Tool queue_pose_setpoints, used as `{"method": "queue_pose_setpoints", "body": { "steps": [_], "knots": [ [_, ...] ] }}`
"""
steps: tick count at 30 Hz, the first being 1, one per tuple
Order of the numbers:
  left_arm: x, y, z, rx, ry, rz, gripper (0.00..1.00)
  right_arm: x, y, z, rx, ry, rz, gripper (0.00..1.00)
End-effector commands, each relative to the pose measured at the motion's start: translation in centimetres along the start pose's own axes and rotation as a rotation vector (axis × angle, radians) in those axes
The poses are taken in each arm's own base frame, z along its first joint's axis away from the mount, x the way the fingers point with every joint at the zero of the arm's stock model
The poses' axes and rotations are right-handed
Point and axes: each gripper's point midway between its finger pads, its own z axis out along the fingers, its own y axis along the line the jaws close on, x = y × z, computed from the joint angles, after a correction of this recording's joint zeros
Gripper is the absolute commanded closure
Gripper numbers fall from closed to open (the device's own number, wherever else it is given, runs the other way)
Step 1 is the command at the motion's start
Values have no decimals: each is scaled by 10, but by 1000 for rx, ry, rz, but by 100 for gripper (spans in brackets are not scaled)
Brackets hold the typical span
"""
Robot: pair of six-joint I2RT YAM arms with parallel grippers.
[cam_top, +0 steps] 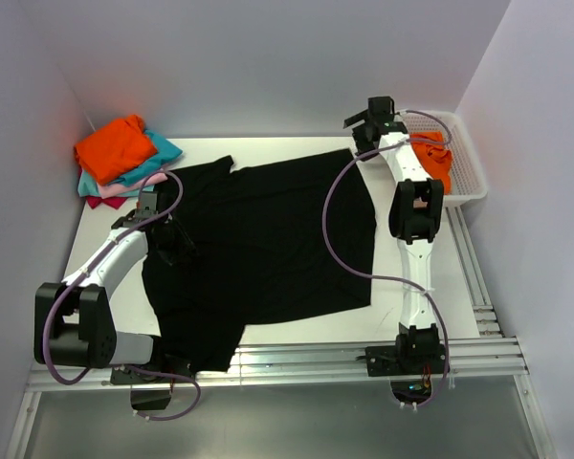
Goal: Fold and stack the t-shirts
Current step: Flatten out the tshirt
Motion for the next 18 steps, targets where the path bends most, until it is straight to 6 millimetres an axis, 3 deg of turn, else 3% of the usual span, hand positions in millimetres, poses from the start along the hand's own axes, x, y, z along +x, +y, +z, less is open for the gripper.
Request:
{"method": "queue_pose_setpoints", "body": {
  "steps": [1, 7, 9, 11, 12, 13, 15, 16, 17, 18],
  "knots": [
    [3, -2, -10, 25, -7, 1, 62, -37, -17, -3, 40, -64, 68, 3],
    [-1, -3, -20, 38, -46, -1, 62, -41, -8, -36, 18, -46, 30, 3],
    [-17, -9, -26, 41, -108, 9, 62, -36, -8, -48, 15, -30, 7, 3],
    [-31, -13, -28, 36, -153, 15, 62, -19, -4, -72, -5, 13, -35, 7],
    [-45, -24, -32, 59, -193, 18, 62, -17, 9, -96, -47, 8, -81, 8],
    [-52, -28, -32, 64, -207, 17, 61, -3, -6, -98, -12, 25, -109, 12],
    [-71, -41, -27, 77, -226, 16, 62, 22, 3, -126, -47, 46, -203, 22],
    [-82, -49, -24, 95, -245, 17, 62, 36, -12, -128, -12, 72, -229, 40],
    [-87, -50, -11, 75, -227, 16, 62, 45, -16, -134, -2, 78, -251, 51],
    [-106, -63, -15, 97, -260, 15, 62, 64, -25, -142, 7, 112, -282, 63]
  ]
}}
